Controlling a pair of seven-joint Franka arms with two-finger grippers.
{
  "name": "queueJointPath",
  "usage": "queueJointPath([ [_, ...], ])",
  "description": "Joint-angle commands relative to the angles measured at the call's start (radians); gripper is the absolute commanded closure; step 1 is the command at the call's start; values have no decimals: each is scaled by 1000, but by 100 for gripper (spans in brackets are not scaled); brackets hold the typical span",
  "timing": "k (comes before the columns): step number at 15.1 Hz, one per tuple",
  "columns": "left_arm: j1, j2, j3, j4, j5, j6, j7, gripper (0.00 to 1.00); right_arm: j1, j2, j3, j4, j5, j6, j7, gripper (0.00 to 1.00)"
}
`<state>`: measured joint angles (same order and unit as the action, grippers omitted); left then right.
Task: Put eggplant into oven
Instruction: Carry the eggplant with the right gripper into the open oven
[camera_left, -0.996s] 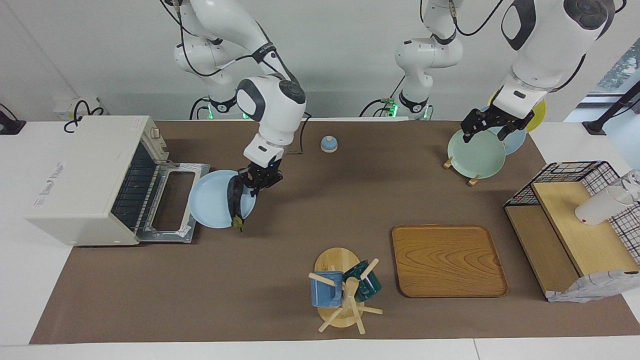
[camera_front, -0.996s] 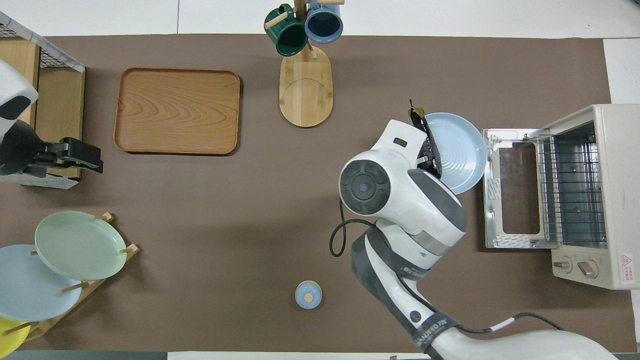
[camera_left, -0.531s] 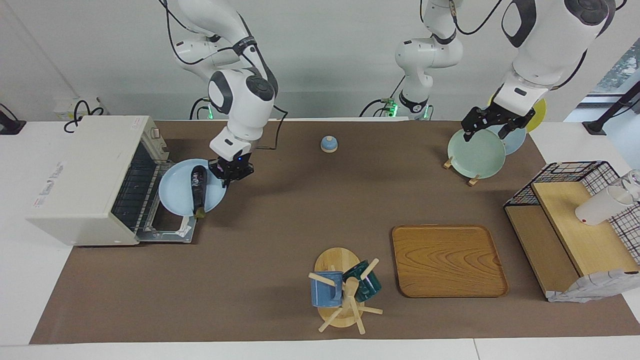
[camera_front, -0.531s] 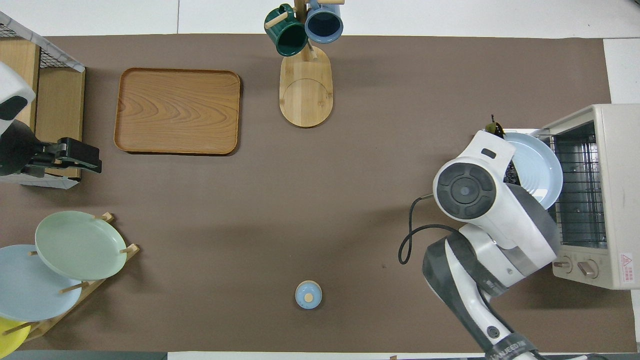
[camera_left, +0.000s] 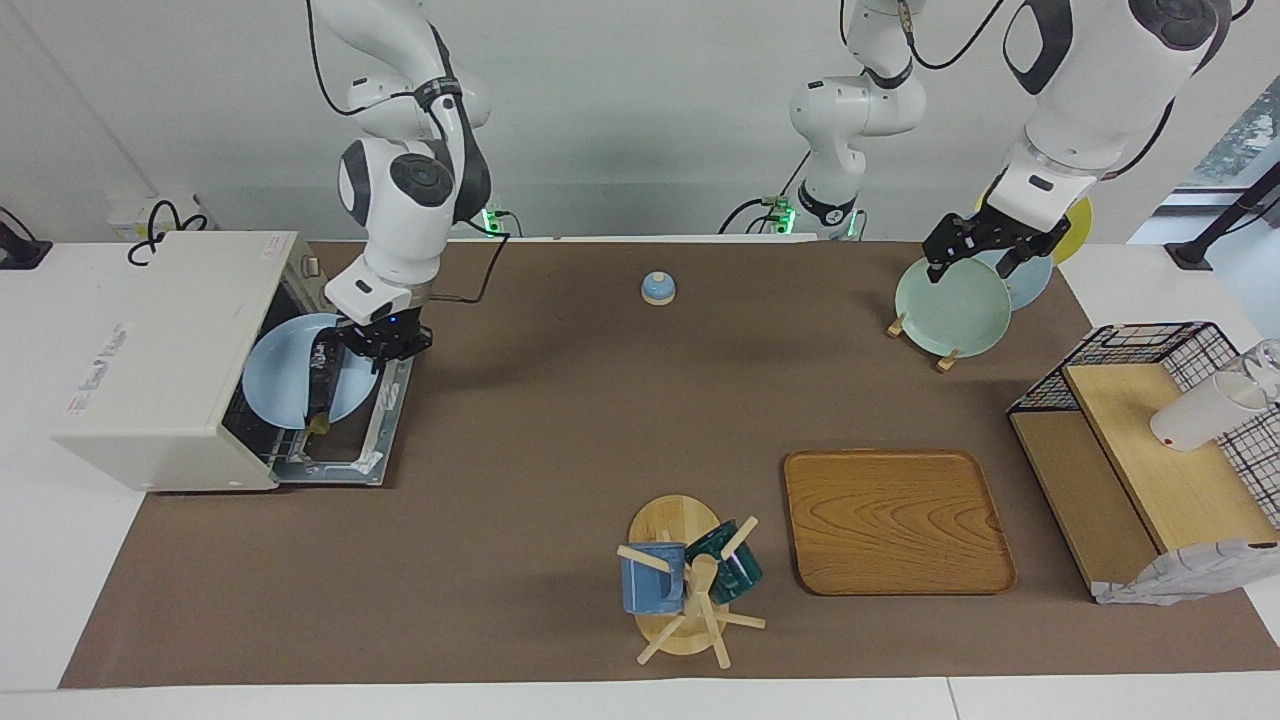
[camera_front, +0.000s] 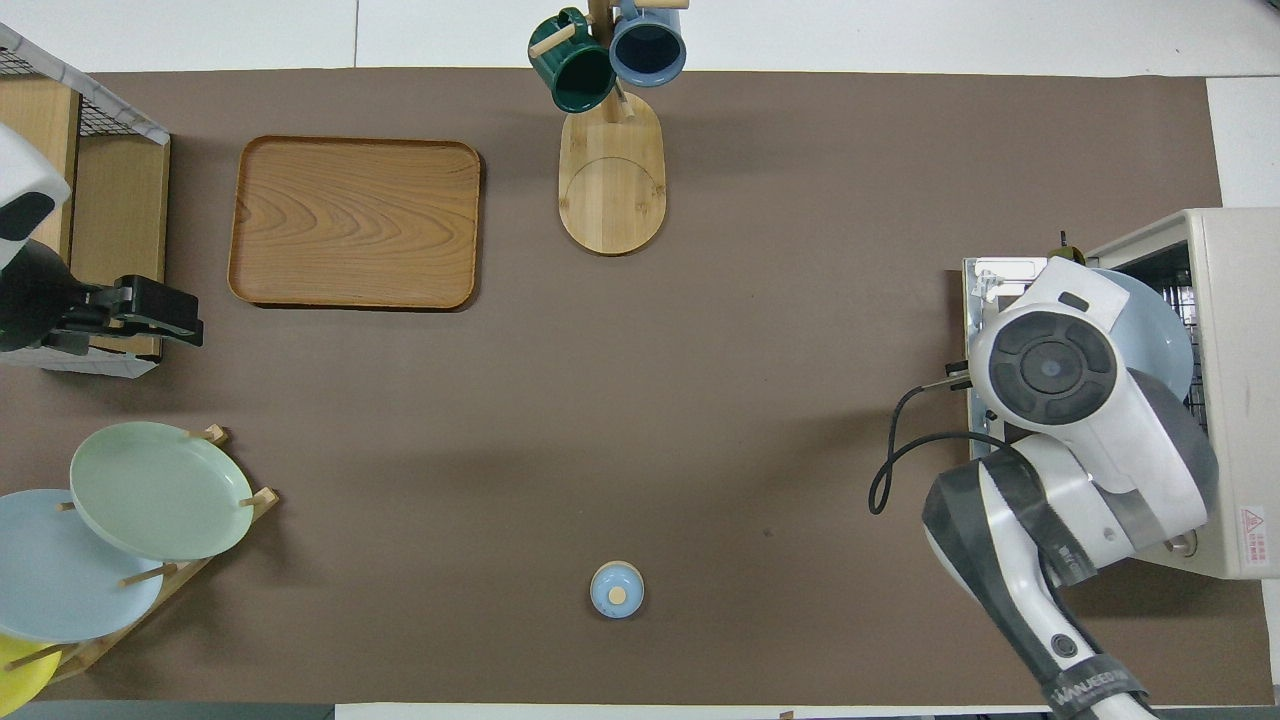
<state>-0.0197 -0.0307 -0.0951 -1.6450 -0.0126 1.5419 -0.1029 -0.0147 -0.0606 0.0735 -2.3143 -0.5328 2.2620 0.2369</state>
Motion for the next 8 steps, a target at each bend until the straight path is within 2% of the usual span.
queueJointPath([
  [1,12,-12,-9,-1,13,-3,5,0,-69,-56,14,-86,-16,65,-45,100],
  [6,12,-12,-9,-1,13,-3,5,0,-90,-159,14,-181,-16,64,-50,100],
  [8,12,-12,-9,-1,13,-3,5,0,-100,-163,11,-186,-16,68,-79,100],
])
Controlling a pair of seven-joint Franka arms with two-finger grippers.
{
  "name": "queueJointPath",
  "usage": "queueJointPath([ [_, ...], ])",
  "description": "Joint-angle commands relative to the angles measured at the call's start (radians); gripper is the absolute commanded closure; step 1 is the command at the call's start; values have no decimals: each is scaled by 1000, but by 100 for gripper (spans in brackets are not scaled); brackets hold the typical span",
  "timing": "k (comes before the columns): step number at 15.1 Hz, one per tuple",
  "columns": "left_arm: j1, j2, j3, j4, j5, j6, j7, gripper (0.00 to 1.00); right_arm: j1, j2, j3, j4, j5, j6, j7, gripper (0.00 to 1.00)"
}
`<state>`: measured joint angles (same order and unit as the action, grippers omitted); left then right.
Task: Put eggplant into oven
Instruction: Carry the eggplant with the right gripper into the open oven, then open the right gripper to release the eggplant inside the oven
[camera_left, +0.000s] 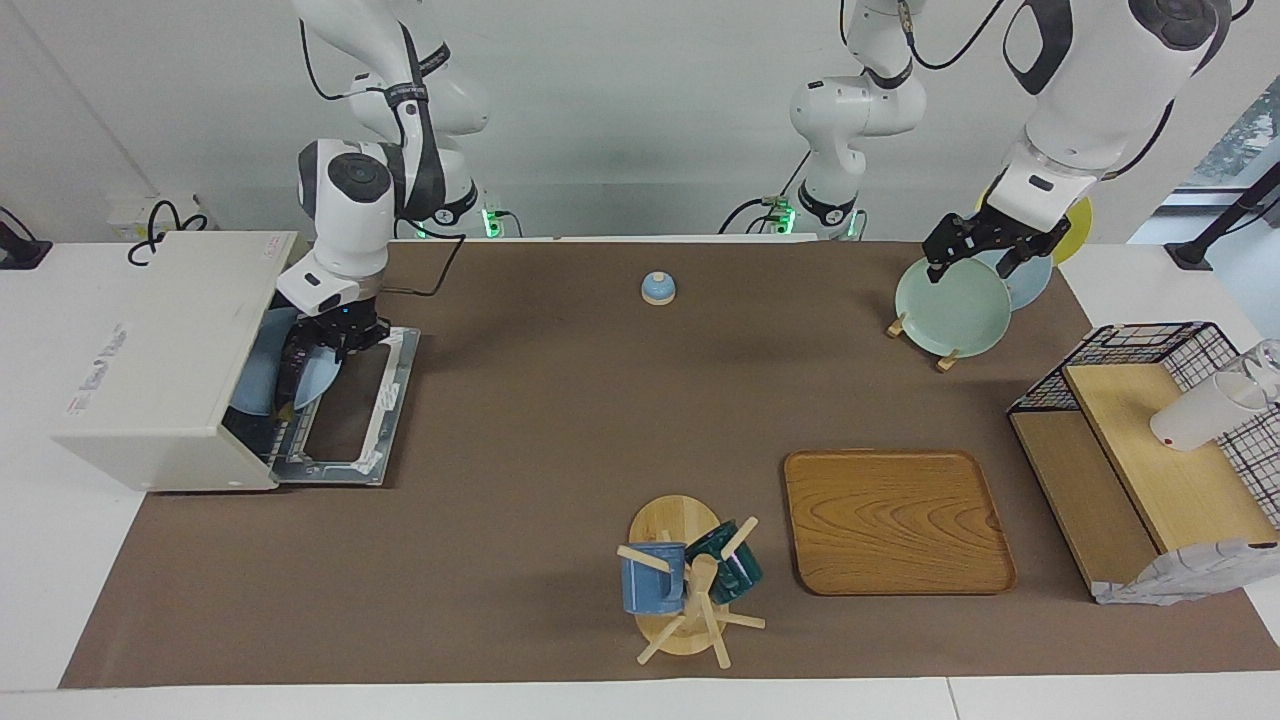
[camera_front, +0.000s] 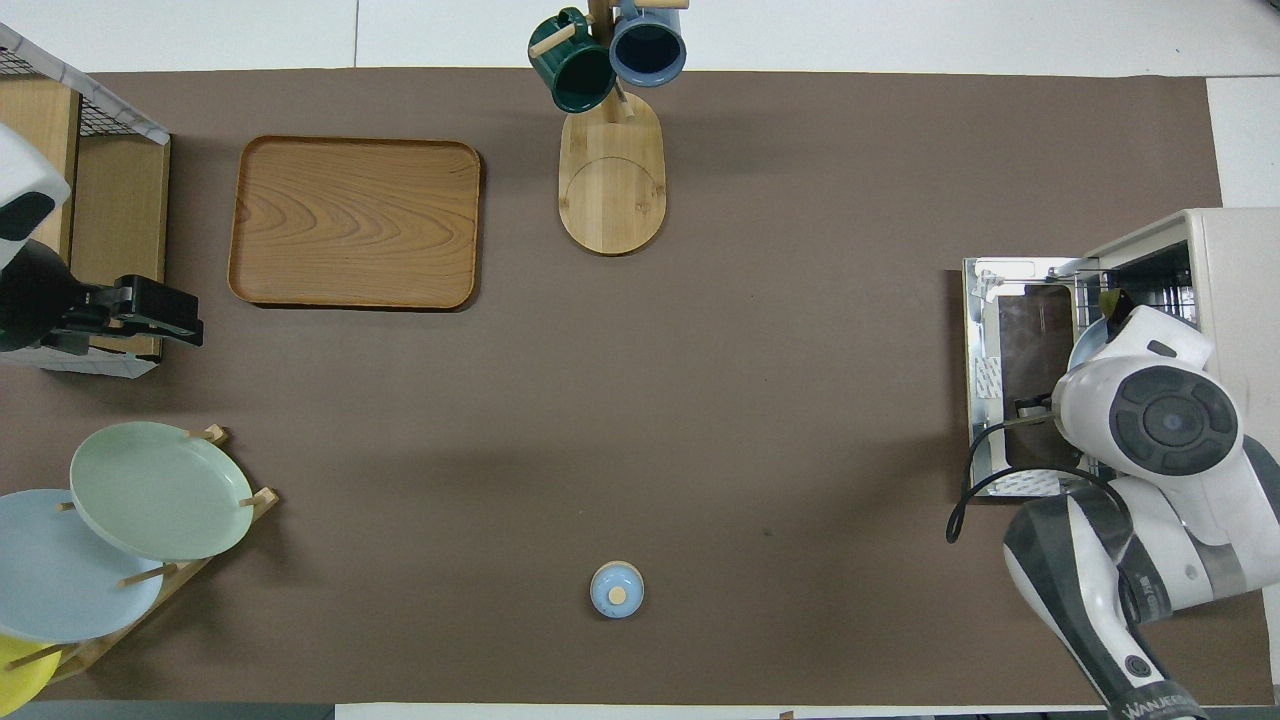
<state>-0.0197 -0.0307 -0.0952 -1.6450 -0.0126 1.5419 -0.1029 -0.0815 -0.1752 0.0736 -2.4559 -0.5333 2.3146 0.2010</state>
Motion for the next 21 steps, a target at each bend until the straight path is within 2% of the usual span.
queueJointPath([
  [1,12,-12,-9,-1,13,-3,5,0,-61,-47,11,-44,-16,23,-66,100],
  [5,12,-12,-9,-1,13,-3,5,0,-124,-46,11,-58,-16,84,-143,100],
  [10,12,-12,-9,-1,13,-3,5,0,-136,-40,11,-80,-14,120,-150,100],
  [11,12,-12,-9,-1,13,-3,3,0,-136,-37,11,-78,-14,118,-150,91],
  [12,12,-12,-9,-1,13,-3,3,0,-130,-33,11,-74,-14,118,-150,76],
  [15,12,-12,-9,-1,13,-3,3,0,-121,-4,15,-20,-2,106,-150,52],
  [17,12,-12,-9,-1,13,-3,3,0,-74,8,23,32,13,63,-150,52],
  [20,12,-12,-9,-1,13,-3,5,0,55,42,21,152,197,-99,-135,53],
  [21,12,-12,-9,-1,13,-3,5,0,96,54,21,161,261,-98,-109,64],
])
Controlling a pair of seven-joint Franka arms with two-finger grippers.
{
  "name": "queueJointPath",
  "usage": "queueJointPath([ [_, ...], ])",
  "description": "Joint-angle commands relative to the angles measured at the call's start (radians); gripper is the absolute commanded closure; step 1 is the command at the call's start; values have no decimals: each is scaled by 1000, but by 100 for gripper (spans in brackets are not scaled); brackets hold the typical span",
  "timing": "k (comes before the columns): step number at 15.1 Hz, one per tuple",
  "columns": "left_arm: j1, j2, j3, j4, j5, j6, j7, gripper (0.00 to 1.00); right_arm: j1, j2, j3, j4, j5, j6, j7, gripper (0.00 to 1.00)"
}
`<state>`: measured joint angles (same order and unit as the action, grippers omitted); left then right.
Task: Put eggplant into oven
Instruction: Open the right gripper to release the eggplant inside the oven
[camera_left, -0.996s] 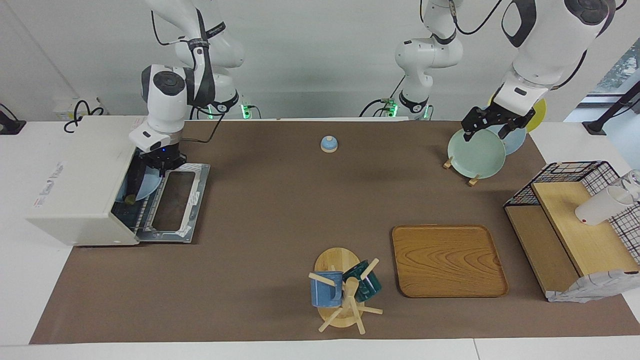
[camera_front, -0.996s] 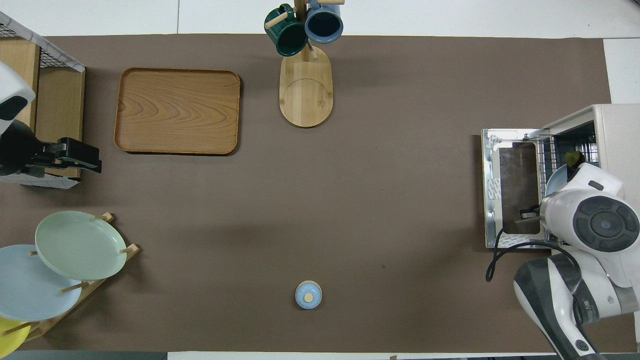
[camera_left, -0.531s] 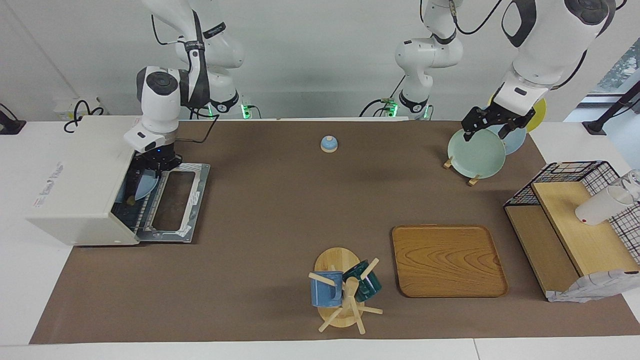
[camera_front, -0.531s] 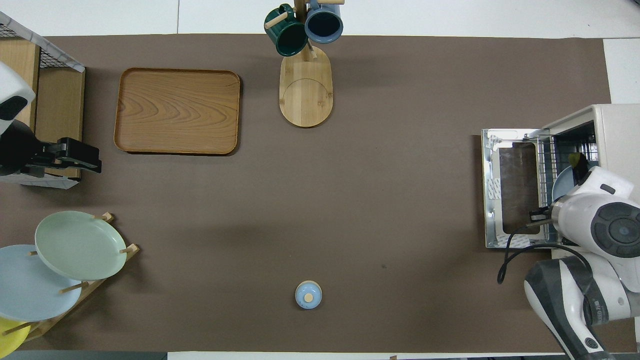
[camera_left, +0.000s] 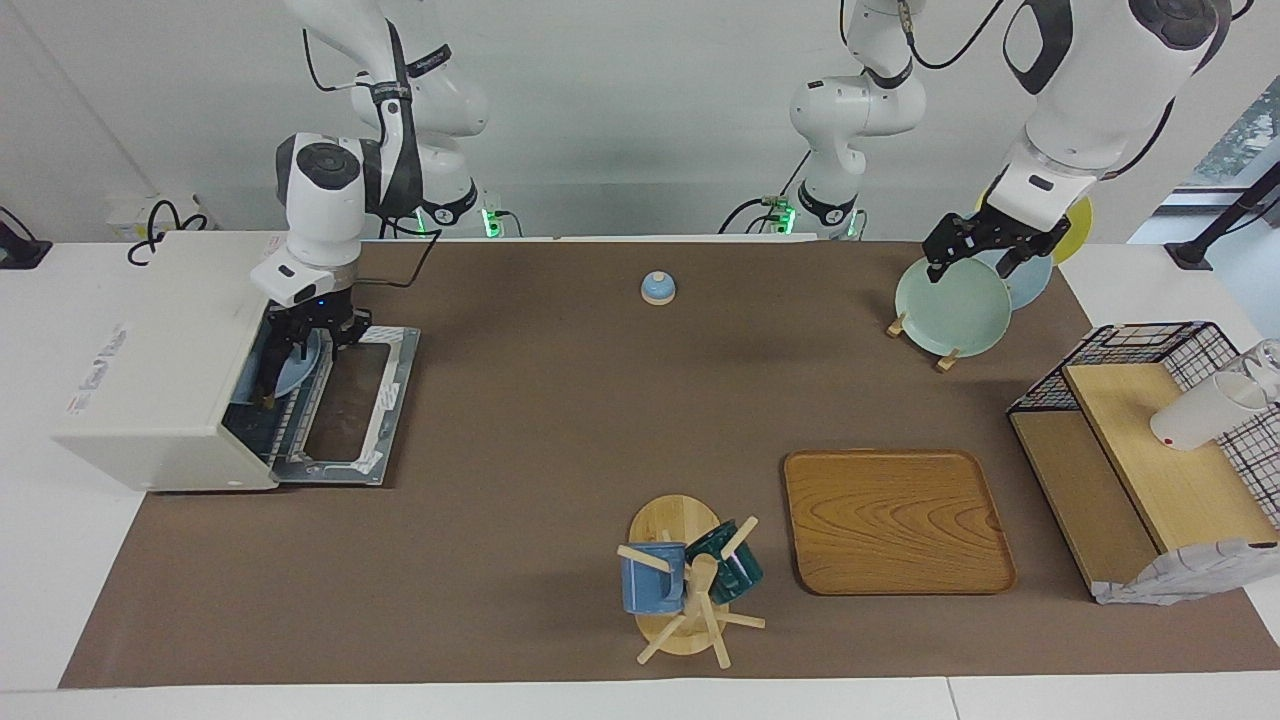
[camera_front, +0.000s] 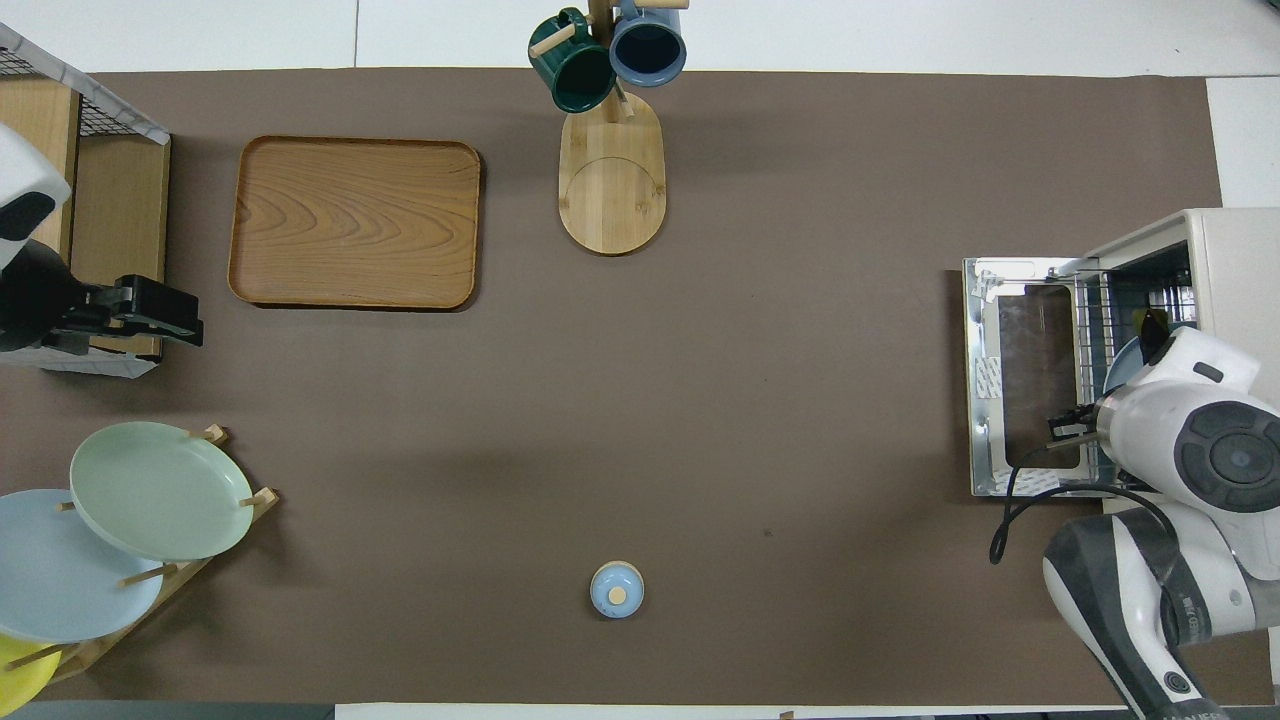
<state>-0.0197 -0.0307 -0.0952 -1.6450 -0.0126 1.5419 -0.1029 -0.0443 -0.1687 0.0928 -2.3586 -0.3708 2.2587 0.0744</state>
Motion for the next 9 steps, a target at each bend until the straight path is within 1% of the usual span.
queueJointPath([
  [1,12,-12,-9,-1,13,-3,3,0,70,69,4,64,107,-25,42,77],
  [2,12,-12,-9,-1,13,-3,3,0,72,102,4,62,108,13,63,94],
  [3,12,-12,-9,-1,13,-3,3,0,96,139,4,58,108,43,80,100],
  [5,12,-12,-9,-1,13,-3,3,0,109,190,4,53,107,97,126,100],
  [8,12,-12,-9,-1,13,-3,3,0,106,196,2,0,107,163,131,100],
  [9,12,-12,-9,-1,13,-3,3,0,103,215,1,-8,107,173,133,100],
])
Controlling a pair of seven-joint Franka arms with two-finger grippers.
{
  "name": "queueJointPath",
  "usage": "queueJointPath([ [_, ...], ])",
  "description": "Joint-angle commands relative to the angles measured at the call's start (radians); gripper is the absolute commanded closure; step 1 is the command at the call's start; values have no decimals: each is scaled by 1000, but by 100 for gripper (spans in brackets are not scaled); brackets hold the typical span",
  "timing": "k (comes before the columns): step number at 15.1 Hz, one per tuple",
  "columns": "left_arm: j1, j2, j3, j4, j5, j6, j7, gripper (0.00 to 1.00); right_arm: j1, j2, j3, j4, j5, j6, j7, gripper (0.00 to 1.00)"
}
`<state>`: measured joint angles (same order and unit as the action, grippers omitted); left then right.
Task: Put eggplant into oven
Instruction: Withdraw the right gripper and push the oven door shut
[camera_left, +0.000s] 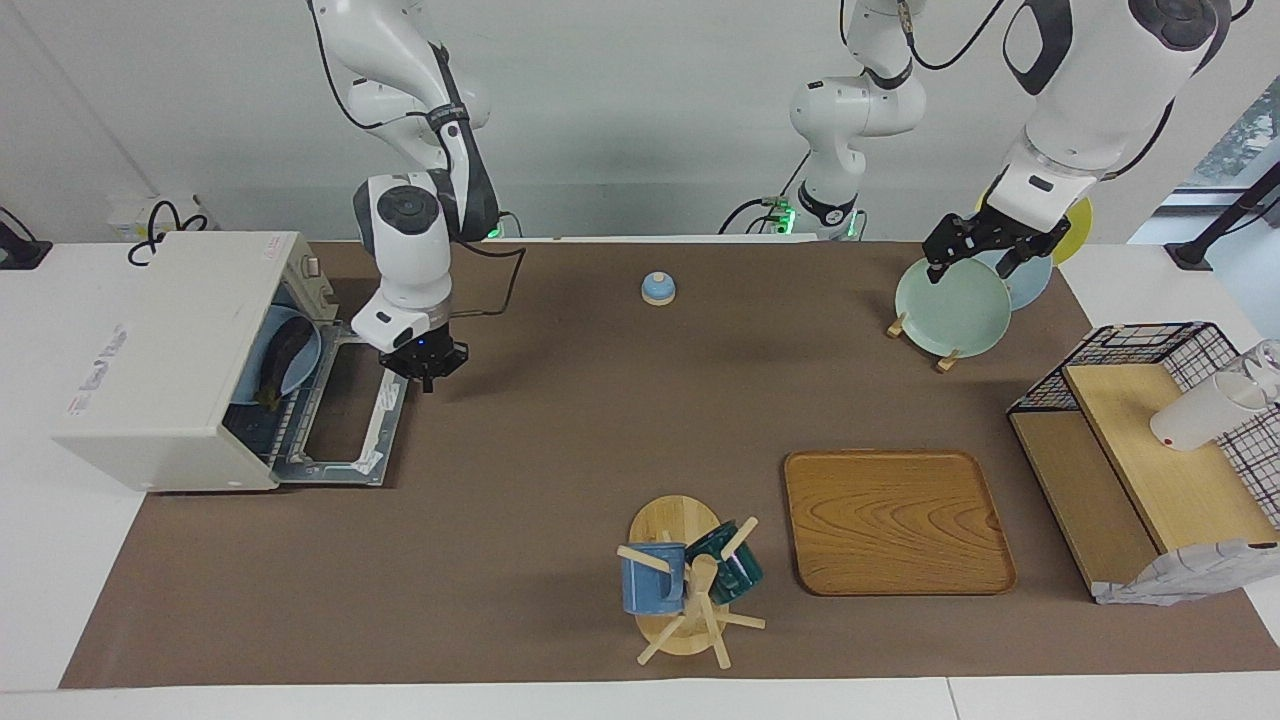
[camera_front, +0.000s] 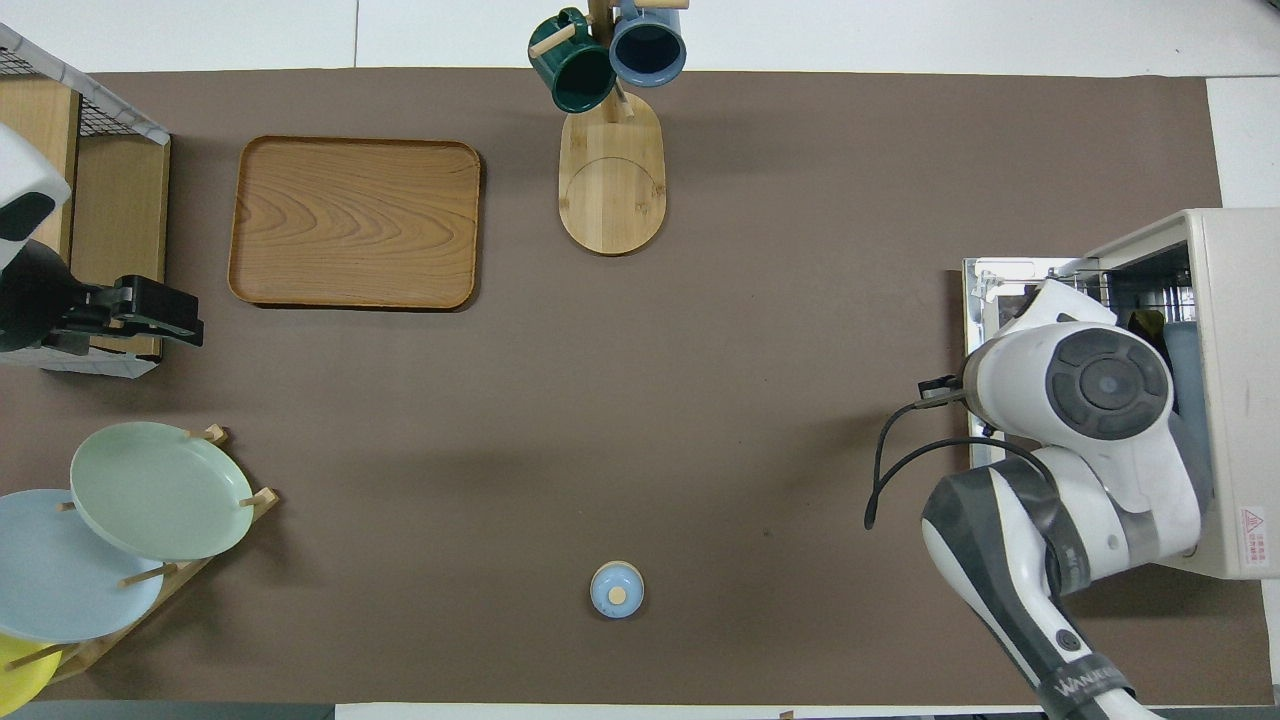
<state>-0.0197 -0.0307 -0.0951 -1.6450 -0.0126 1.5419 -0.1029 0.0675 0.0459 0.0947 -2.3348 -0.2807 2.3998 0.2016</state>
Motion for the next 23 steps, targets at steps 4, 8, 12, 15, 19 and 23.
queueJointPath([
  [4,12,-12,-9,-1,13,-3,3,0,-21,26,-4,-40,-46,47,12,100],
  [8,12,-12,-9,-1,13,-3,3,0,-25,19,-4,-41,-245,-3,111,100],
  [12,12,-12,-9,-1,13,-3,3,0,-25,17,-4,-40,-261,-8,122,100],
  [15,12,-12,-9,-1,13,-3,3,0,-25,17,-1,18,-408,-105,113,100],
  [19,12,-12,-9,-1,13,-3,3,0,-28,-14,-1,144,-403,-247,-69,100],
  [23,12,-12,-9,-1,13,-3,3,0,-93,-101,-9,196,-232,-324,-324,100],
])
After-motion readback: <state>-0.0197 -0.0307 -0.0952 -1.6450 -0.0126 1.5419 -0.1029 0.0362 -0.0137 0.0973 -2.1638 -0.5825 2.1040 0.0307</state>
